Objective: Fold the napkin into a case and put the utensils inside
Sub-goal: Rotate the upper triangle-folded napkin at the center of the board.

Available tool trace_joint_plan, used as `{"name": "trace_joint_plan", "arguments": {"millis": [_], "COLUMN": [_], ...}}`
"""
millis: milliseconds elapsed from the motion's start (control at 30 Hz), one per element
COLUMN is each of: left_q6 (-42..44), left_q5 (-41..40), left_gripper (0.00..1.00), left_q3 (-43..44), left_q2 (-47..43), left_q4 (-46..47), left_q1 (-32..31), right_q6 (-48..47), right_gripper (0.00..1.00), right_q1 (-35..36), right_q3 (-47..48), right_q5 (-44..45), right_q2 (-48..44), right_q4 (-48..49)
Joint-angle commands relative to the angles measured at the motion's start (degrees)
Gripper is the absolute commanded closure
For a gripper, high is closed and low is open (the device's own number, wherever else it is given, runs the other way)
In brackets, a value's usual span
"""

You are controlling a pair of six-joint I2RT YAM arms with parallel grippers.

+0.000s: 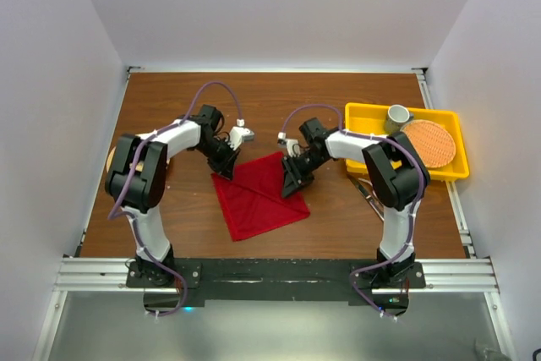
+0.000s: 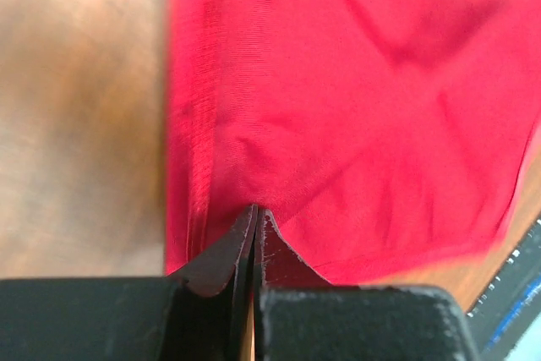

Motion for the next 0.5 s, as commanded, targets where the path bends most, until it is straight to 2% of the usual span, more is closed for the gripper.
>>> {"name": "trace_joint_plan", "arguments": {"millis": [0, 133, 233, 267, 333, 367, 400, 467], "left_q6": [4.04, 5.72, 3.44, 0.82, -2.61, -4.72, -7.78, -9.65], "left_q5": [-0.05, 6.80, 13.83, 15.59, 17.01, 16.57, 16.40, 15.96], "left_gripper": [0.90, 0.81, 0.78, 0.77, 0.69, 0.66, 0.61, 0.59], "left_q3": [5.06, 8.75, 9.64, 9.64, 8.51, 8.06, 7.89, 8.67], "left_q2": [2.40, 0.39, -1.99, -3.12, -4.10, -4.36, -4.02, -1.66], "left_q4": [1.34, -1.74, -1.92, 0.43, 4.65, 9.89, 12.12, 16.16], "left_q1": [0.41, 1.28, 2.34, 2.26, 2.17, 1.73, 1.47, 0.68], "right_q6": [2.55, 3.69, 5.00, 5.45, 6.76, 6.59, 6.33, 5.71], "right_gripper": [0.64, 0.54, 0.49, 0.48, 0.47, 0.46, 0.46, 0.46], "right_q1": [4.59, 2.76, -1.28, -2.34, -5.15, -5.77, -6.21, -6.48], "right_q3": [-3.77, -1.23, 2.63, 4.21, 5.10, 6.32, 7.03, 9.66], "right_q5": [-4.10, -7.10, -8.59, -7.90, -6.75, -5.62, -2.39, 0.44], "right_q2": [-4.93, -7.49, -8.54, -8.64, -8.38, -7.85, -7.24, -4.53], "right_q4": [0.26, -0.70, -0.97, -0.79, 0.96, 1.31, 1.49, 1.14]}}
